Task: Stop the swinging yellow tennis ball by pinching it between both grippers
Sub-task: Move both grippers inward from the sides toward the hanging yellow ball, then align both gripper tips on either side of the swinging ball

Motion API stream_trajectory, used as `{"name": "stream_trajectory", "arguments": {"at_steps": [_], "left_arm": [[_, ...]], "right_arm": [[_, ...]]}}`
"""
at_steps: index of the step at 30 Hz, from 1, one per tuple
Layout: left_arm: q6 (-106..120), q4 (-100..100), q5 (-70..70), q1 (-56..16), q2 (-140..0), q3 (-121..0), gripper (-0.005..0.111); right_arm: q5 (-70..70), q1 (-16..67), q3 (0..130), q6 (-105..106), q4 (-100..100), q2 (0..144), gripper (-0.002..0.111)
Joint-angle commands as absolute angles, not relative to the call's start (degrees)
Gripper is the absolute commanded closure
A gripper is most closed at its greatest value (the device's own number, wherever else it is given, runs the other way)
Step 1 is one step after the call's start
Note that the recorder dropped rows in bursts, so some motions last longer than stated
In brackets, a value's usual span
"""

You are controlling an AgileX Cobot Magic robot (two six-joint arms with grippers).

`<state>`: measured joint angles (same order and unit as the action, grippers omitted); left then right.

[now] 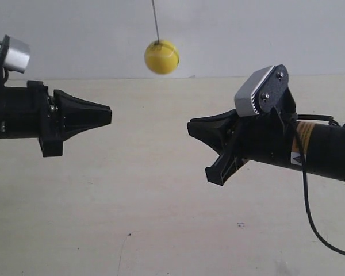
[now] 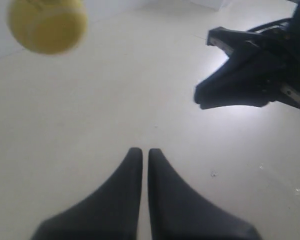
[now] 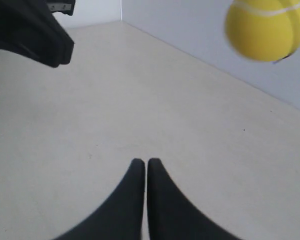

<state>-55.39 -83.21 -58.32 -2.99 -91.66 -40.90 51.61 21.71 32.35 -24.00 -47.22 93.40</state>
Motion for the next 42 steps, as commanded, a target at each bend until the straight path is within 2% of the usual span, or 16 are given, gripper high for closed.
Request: {"name": "stream_trajectory", "arguments": {"at_steps": [1,13,20,42], "left_arm": [[-53.84,-84.4,-58.31,-5.21,-91.87,-41.41,0.102],[-51.44,-84.62,-57.24,-5.21,-91.87,-41.41,0.102],[-49.38,-84.71,-63.06,-5.21,-92.1,-41.41,0.102],[-46.24,-82.64,-67.64,-5.21,-92.35,-41.41,0.102]], "right_arm": [[51.12,21.98,33.98,-22.53,-47.28,95.88,0.108],[51.12,21.98,33.98,-22.06,-48.6,96.76,0.108],[55.47,21.98,33.98,-23.58,-50.82,96.76,0.108],[59.35,21.98,33.98,-23.83,-53.27,96.76,0.108]]}}
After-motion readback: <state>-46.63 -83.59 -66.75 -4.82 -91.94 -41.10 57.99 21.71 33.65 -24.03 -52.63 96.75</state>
